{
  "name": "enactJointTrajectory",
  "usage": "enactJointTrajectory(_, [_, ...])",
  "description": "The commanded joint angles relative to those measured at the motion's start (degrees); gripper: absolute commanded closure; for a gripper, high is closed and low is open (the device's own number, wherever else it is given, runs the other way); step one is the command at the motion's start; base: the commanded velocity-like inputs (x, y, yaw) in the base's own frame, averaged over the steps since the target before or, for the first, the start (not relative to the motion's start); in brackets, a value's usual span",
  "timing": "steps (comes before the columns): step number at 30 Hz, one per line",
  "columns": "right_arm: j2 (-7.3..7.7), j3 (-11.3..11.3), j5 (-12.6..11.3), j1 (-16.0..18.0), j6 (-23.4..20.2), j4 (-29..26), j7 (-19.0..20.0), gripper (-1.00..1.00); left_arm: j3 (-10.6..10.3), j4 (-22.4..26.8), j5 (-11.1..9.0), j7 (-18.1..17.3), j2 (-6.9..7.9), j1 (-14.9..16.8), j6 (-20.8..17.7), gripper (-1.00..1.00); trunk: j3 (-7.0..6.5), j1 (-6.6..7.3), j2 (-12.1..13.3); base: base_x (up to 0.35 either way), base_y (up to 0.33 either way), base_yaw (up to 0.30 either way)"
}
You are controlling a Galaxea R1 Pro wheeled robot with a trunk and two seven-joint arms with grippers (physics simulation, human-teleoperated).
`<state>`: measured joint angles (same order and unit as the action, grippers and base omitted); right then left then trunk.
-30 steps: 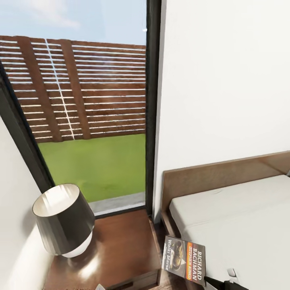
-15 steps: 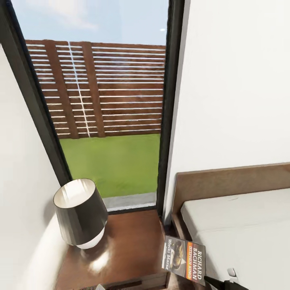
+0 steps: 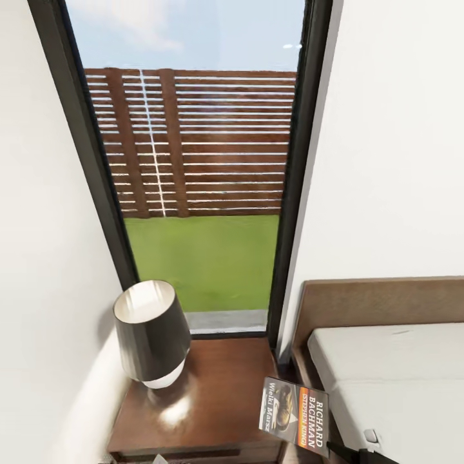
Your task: In the bedroom, move the book from the bed onto either nightstand, and place the two sandals side by side next to the bed.
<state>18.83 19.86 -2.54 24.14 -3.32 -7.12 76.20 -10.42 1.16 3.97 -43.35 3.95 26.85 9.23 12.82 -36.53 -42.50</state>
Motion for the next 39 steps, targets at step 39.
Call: enactJointTrajectory(39, [0.05, -0.1, -0.2, 0.0, -0.4, 0.1, 0.3, 1.0, -0.1, 0.0, 0.3, 0.0, 0.01, 0.0, 0.5, -1.0, 0.08, -0.01, -0.1, 0.11, 0.023, 0.006])
